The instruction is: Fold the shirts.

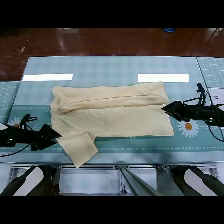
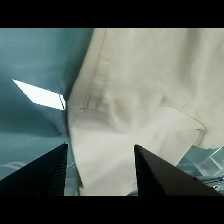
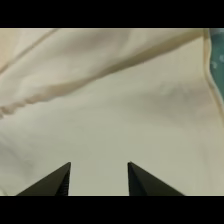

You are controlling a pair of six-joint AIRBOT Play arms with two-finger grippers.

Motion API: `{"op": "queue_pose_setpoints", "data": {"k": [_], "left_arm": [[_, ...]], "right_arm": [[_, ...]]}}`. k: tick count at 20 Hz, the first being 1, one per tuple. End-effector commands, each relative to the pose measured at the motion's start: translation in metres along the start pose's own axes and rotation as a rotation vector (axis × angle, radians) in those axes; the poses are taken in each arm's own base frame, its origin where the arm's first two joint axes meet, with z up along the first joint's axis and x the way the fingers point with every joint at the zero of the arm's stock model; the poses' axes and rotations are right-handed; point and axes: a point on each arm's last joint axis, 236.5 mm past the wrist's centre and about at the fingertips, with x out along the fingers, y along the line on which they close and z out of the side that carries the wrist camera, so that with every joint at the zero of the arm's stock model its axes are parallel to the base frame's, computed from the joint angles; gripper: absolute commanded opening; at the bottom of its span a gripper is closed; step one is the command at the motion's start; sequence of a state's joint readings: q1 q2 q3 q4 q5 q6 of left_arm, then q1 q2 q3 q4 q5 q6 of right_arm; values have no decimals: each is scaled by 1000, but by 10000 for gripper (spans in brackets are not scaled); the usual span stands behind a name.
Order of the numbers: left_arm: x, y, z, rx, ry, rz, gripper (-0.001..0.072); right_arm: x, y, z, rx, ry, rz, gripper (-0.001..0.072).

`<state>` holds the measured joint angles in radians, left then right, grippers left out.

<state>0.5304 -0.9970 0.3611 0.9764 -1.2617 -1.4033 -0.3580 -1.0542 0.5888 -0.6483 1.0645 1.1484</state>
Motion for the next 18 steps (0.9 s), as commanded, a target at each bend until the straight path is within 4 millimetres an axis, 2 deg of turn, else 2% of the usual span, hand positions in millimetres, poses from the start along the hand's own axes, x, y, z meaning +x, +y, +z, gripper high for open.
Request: {"op": "queue_pose_setpoints", "data": {"k": [1,3,5,6,7,8,9,12,15,18], "left_arm": [[20,-5,-3,17,-12,-9,509],[29,-12,-4,54,-16,-3,509],[38,-16,-9,109,-6,18,500],[40,-17,-13,142,7,24,351],[41,-20,-16,174,17,20,109],[41,-21,-17,178,22,11,22],[40,-22,-18,181,25,8,21],[40,-22,-19,180,29,7,22],[40,-22,-19,180,29,7,22],[40,-23,-17,177,19,4,22]], "right_arm": [[-17,22,30,58,-115,124,415],[-44,7,52,80,-176,95,415],[-75,-29,59,142,-198,12,415],[-88,-56,50,182,-181,-58,415],[-96,-87,32,215,-130,-162,411],[-102,-122,7,279,-65,-296,411],[-100,-139,-14,344,-12,-363,411],[-67,-132,-63,370,136,-319,411],[-50,-120,-81,326,226,-306,411],[-35,-119,-96,324,324,-299,411]]}}
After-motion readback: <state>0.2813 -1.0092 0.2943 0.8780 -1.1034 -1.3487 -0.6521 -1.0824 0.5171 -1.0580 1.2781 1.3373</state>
